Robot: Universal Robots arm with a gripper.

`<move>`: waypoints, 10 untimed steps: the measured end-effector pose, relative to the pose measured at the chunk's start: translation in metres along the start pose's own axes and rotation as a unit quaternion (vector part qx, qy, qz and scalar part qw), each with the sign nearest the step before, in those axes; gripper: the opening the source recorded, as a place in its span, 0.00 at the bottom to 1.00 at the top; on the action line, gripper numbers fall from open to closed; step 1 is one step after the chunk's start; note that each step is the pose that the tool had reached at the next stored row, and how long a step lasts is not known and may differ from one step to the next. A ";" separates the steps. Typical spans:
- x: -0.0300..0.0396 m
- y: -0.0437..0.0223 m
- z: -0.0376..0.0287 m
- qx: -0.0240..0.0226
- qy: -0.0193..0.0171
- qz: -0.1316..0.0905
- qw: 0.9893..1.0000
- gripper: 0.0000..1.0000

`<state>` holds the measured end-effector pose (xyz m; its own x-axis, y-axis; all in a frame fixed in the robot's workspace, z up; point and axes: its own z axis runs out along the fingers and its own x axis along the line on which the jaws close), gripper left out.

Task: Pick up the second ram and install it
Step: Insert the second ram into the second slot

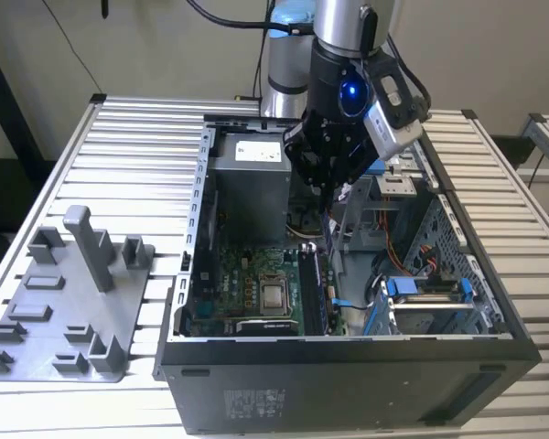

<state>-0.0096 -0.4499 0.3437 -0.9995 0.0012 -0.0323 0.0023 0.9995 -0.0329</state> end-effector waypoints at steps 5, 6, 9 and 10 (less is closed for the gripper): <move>0.0002 -0.0034 0.0075 0.000 0.000 0.000 1.000 0.14; 0.0002 -0.0042 0.0086 0.000 0.000 0.000 1.000 0.14; 0.0004 -0.0059 0.0131 0.000 0.000 0.000 1.000 0.14; 0.0005 -0.0062 0.0148 0.000 0.000 0.000 1.000 0.14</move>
<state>-0.0096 -0.4565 0.3291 -0.9995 0.0012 -0.0323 0.0023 0.9995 -0.0329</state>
